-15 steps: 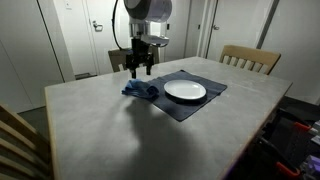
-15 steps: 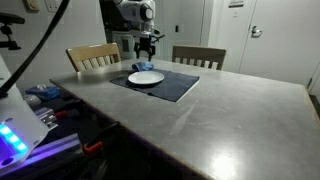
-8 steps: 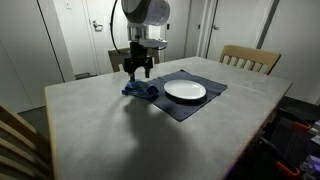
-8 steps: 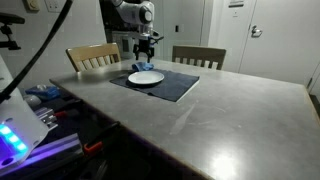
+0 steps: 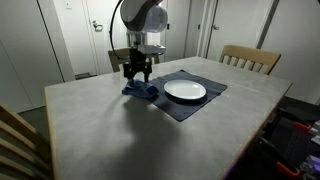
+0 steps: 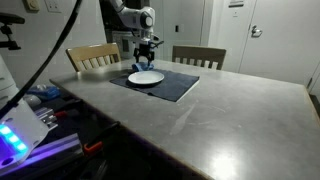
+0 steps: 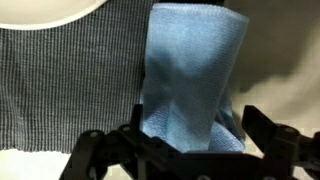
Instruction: Wipe the white plate with the blue towel
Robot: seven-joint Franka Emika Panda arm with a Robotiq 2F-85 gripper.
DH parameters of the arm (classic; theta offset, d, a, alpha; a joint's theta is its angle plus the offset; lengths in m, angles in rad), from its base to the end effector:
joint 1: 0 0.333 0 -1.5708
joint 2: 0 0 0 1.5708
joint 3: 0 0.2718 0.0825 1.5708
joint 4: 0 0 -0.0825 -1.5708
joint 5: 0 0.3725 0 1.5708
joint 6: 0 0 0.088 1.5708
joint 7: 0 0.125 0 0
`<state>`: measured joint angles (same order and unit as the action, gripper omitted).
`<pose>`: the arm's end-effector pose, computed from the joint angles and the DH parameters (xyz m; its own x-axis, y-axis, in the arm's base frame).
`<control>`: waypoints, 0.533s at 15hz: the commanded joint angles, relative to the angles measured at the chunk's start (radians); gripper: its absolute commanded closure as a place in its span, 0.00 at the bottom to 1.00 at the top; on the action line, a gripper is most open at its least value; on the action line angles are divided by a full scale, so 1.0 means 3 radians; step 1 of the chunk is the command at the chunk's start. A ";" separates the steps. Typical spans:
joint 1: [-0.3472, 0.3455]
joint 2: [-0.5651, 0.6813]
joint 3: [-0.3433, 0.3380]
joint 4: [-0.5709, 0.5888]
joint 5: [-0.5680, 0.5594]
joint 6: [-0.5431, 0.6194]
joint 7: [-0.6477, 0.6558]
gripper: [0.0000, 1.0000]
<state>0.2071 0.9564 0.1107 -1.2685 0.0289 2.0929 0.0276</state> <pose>0.6563 0.2036 0.1286 0.9626 0.2363 -0.1328 0.2227 -0.9687 -0.1095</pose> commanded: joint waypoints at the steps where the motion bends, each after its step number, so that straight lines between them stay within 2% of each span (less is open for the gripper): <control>1: -0.0009 0.0107 0.0014 0.0180 0.0029 -0.0136 0.0023 0.00; 3: -0.0010 0.0122 0.0015 0.0211 0.0029 -0.0180 0.0018 0.13; 4: -0.0010 0.0125 0.0013 0.0219 0.0027 -0.0189 0.0016 0.29; 5: -0.0011 0.0133 0.0013 0.0238 0.0026 -0.0206 0.0011 0.31; 8: -0.0016 0.0153 0.0017 0.0277 0.0026 -0.0246 -0.0004 0.52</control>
<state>0.2071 0.9802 0.1108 -1.2317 0.0295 2.0637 0.0277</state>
